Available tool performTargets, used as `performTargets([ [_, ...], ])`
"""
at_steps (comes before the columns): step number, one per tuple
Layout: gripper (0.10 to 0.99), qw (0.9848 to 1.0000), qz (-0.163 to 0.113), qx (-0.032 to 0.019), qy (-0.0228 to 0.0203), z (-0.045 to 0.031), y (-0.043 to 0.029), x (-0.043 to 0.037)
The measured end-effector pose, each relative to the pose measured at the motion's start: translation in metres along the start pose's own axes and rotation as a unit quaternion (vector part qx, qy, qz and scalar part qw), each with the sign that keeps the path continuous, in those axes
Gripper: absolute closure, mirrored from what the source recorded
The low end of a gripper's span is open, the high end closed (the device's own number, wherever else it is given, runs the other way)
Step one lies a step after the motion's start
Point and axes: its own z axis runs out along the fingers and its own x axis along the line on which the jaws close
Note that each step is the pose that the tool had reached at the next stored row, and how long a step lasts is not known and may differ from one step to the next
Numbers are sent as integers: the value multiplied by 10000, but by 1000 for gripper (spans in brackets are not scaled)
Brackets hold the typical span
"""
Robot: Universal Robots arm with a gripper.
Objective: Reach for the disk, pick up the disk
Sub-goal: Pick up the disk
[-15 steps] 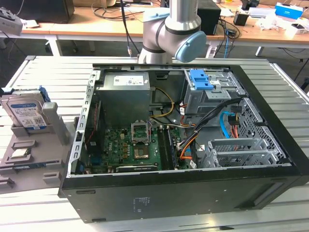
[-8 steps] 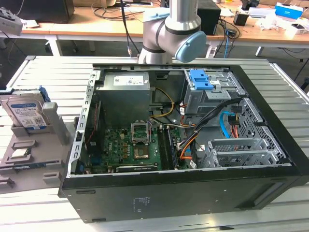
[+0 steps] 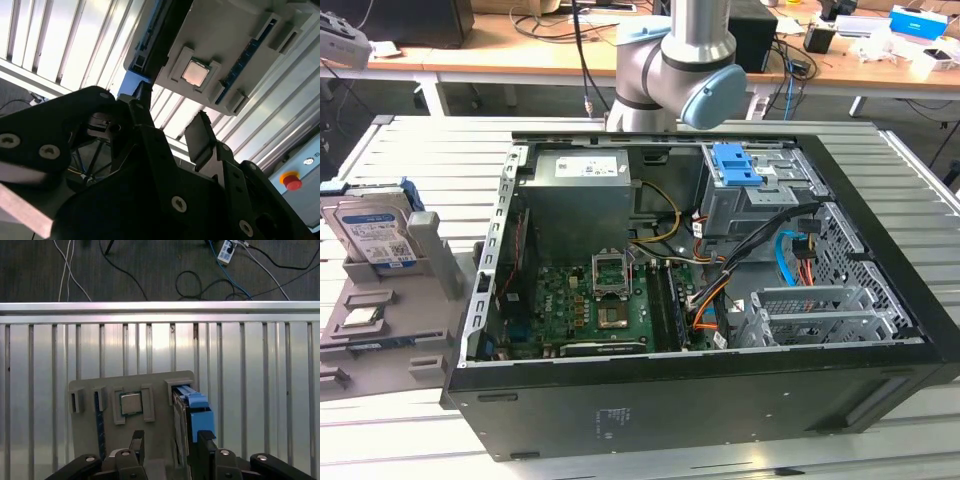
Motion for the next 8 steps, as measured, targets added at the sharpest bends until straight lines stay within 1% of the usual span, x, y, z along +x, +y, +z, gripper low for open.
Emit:
performTargets([
  [2,541,10000,-1,0,-8,4,0,-44],
  [4,541,10000,-2,-1,-43,17,1,-103],
  [5,541,10000,-2,-1,-53,25,1,-120],
  [6,541,10000,-6,0,-61,55,-1,-144],
  [8,541,10000,-12,-1,-61,113,-3,-162],
])
